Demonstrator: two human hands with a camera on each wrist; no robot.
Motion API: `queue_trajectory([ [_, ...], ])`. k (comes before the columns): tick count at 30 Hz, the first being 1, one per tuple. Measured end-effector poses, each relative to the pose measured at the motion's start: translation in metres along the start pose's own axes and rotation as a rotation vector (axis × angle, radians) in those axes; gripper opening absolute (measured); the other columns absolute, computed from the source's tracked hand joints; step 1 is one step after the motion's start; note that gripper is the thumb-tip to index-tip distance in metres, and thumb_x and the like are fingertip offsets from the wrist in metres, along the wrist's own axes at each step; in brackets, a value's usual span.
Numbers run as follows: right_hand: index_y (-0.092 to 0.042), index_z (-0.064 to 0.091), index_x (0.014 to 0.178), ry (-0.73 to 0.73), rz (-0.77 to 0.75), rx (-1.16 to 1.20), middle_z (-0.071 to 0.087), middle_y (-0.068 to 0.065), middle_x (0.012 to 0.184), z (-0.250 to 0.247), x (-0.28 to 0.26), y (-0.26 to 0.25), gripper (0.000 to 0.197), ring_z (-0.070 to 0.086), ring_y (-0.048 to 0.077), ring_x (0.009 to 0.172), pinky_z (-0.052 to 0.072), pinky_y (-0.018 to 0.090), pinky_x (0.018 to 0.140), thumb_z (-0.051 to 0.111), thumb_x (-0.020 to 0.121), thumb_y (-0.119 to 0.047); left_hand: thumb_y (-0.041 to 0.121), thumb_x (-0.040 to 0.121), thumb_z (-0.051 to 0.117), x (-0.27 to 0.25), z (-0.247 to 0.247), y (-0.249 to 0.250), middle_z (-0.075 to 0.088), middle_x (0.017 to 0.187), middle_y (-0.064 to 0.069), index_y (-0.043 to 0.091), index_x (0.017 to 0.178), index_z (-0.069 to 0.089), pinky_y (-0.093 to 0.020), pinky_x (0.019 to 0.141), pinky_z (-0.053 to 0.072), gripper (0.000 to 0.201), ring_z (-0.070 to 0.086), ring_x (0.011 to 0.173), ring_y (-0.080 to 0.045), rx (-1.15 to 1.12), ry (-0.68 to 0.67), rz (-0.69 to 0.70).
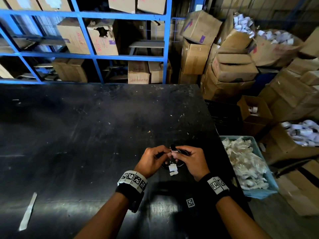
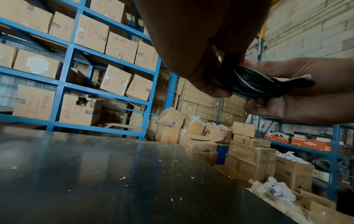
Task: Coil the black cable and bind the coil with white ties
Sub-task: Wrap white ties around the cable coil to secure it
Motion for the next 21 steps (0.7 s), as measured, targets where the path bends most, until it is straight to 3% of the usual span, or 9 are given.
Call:
queue_trajectory([
  [2, -0.003, 0.08, 0.098, 0.021, 0.012, 0.032, 0.081, 0.011, 0.086, -0.001, 0.001, 0.002, 0.018, 0.067, 0.014, 0.064, 0.057, 0.025, 0.067, 0.082, 0.08, 0.001, 0.013, 0.097, 0.065, 0.002, 0.0, 0.002, 0.074, 0.082, -0.003, 0.012, 0.095, 0.072, -0.04, 0.067, 0.059, 0.008, 0.07, 0.066, -0.019, -0.002, -0.004, 0.001],
  [7, -0.014, 0.079, 0.09, 0.019, 0.019, 0.055, 0.079, 0.003, 0.081, 0.002, 0.0, 0.003, 0.019, 0.07, 0.011, 0.068, 0.057, 0.022, 0.069, 0.078, 0.083, 0.003, 0.019, 0.098, 0.065, 0.004, -0.002, 0.001, 0.074, 0.08, -0.003, 0.015, 0.097, 0.073, -0.04, 0.066, 0.058, 0.009, 0.069, 0.066, -0.018, 0.027, -0.034, 0.005],
  [11, 0.001, 0.076, 0.089, -0.046, -0.011, 0.0, 0.076, 0.022, 0.085, 0.008, 0.004, -0.006, 0.003, 0.067, 0.019, 0.071, 0.056, 0.027, 0.068, 0.075, 0.087, 0.003, 0.019, 0.097, 0.065, 0.007, -0.007, 0.002, 0.07, 0.07, 0.001, 0.016, 0.093, 0.072, -0.037, 0.062, 0.057, 0.009, 0.067, 0.062, -0.017, 0.072, -0.037, 0.016],
  [15, 0.008, 0.076, 0.082, -0.065, -0.042, -0.031, 0.075, 0.024, 0.077, 0.011, 0.013, -0.012, 0.009, 0.067, 0.023, 0.061, 0.057, 0.03, 0.06, 0.076, 0.087, 0.0, 0.014, 0.094, 0.069, 0.011, -0.014, -0.005, 0.069, 0.069, 0.013, 0.011, 0.088, 0.072, -0.033, 0.06, 0.058, 0.007, 0.067, 0.059, -0.014, 0.062, -0.025, -0.04],
  [18, 0.008, 0.076, 0.078, -0.066, -0.03, -0.1, 0.074, 0.024, 0.072, 0.012, 0.02, -0.012, 0.016, 0.069, 0.024, 0.055, 0.058, 0.031, 0.057, 0.077, 0.088, -0.005, 0.014, 0.092, 0.072, 0.01, -0.016, -0.015, 0.072, 0.073, 0.004, 0.01, 0.085, 0.071, -0.026, 0.06, 0.056, 0.008, 0.068, 0.061, -0.011, 0.04, -0.012, -0.111],
  [21, 0.005, 0.076, 0.077, -0.071, -0.039, -0.171, 0.075, 0.022, 0.072, 0.013, 0.026, -0.01, 0.017, 0.073, 0.031, 0.06, 0.062, 0.042, 0.062, 0.077, 0.089, -0.008, 0.016, 0.091, 0.073, 0.01, -0.016, -0.017, 0.074, 0.078, -0.005, 0.01, 0.087, 0.071, -0.03, 0.06, 0.059, 0.008, 0.07, 0.062, -0.016, 0.022, -0.001, -0.133],
])
Point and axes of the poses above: each hand's wrist, its own x-axis towards the middle knuckle, its own z-axis out of the palm, y = z × x, the point moved 8 cm from there along x, towards the middle knuckle
